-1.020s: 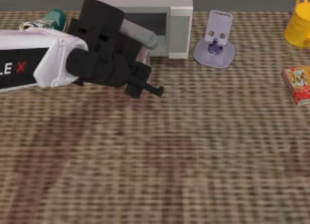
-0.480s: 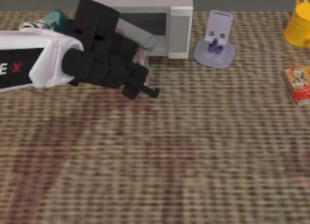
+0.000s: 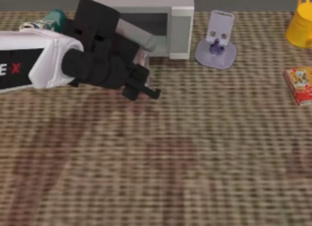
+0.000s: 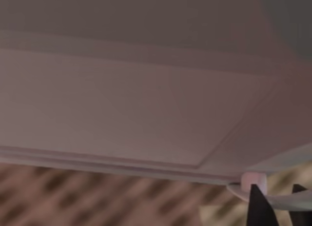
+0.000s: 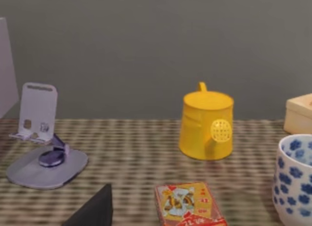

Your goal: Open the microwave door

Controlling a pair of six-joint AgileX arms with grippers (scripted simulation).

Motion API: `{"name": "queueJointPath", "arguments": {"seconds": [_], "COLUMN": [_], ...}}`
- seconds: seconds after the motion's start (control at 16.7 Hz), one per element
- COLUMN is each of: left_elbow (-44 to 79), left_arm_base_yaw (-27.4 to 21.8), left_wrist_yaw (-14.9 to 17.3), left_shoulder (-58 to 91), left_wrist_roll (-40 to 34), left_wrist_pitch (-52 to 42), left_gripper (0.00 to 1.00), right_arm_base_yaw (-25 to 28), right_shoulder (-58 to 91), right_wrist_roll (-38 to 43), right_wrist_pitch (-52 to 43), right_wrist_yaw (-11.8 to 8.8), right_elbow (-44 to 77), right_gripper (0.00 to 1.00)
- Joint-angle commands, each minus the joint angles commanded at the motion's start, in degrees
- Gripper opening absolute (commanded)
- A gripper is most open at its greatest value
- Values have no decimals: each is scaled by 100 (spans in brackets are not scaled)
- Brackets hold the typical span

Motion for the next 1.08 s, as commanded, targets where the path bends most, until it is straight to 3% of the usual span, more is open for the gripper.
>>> {"name": "queueJointPath", "arguments": {"seconds": [0.66, 1.08], "left_elbow": [0, -89], "left_arm_base_yaw": [0, 132], "left_wrist_yaw": [0, 276], "left_shoulder": [0, -100], "left_wrist_roll": [0, 329], "left_wrist_pitch": [0, -44], "left_gripper": [0, 0], "right_arm_base_yaw": [0, 0], "right_shoulder": [0, 0], "right_wrist_roll": [0, 0], "right_wrist_pitch": [0, 0], "right_wrist_yaw": [0, 0], "right_elbow": [0, 0], "right_gripper": [100, 100]}}
